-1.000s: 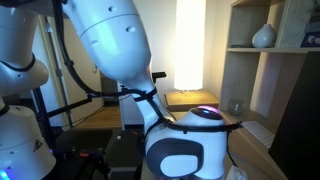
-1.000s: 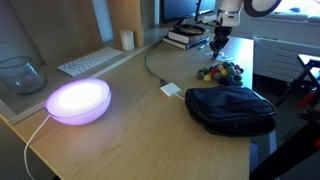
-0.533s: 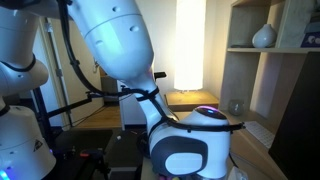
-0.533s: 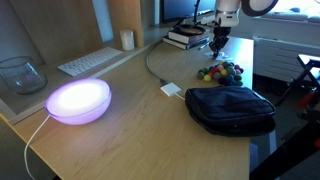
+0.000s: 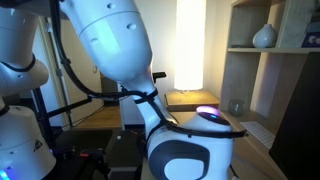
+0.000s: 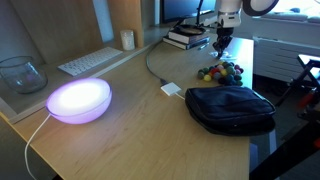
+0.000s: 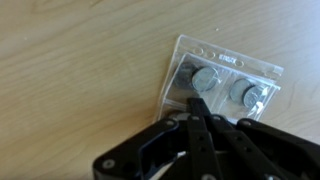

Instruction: Put the charger cable, head and the plastic object onto the floor.

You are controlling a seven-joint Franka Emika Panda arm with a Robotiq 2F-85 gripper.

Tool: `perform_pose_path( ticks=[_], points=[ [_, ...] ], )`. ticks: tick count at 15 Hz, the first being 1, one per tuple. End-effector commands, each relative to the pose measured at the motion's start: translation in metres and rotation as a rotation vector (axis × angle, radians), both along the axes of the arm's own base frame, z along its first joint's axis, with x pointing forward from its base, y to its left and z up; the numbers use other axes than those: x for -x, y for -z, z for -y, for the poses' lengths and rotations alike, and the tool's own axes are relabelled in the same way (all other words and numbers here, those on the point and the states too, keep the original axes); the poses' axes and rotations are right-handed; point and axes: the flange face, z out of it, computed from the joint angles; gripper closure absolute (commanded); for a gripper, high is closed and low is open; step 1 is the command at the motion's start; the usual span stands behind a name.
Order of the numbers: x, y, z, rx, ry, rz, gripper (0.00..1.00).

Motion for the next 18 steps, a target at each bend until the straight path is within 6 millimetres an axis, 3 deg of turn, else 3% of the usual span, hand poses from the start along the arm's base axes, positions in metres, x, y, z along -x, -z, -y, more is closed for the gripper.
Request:
perform_pose_path(
  ticks=[1,5,18],
  points=[
    [0.032,0.046,0.022,-0.019,0.035,-0.099,1.0],
    [0.046,0.063,0.038,-0.047,0.072,-0.115,1.0],
    [0.061,0.063,0.059,-0.13,0.111,-0.067,1.0]
  ],
)
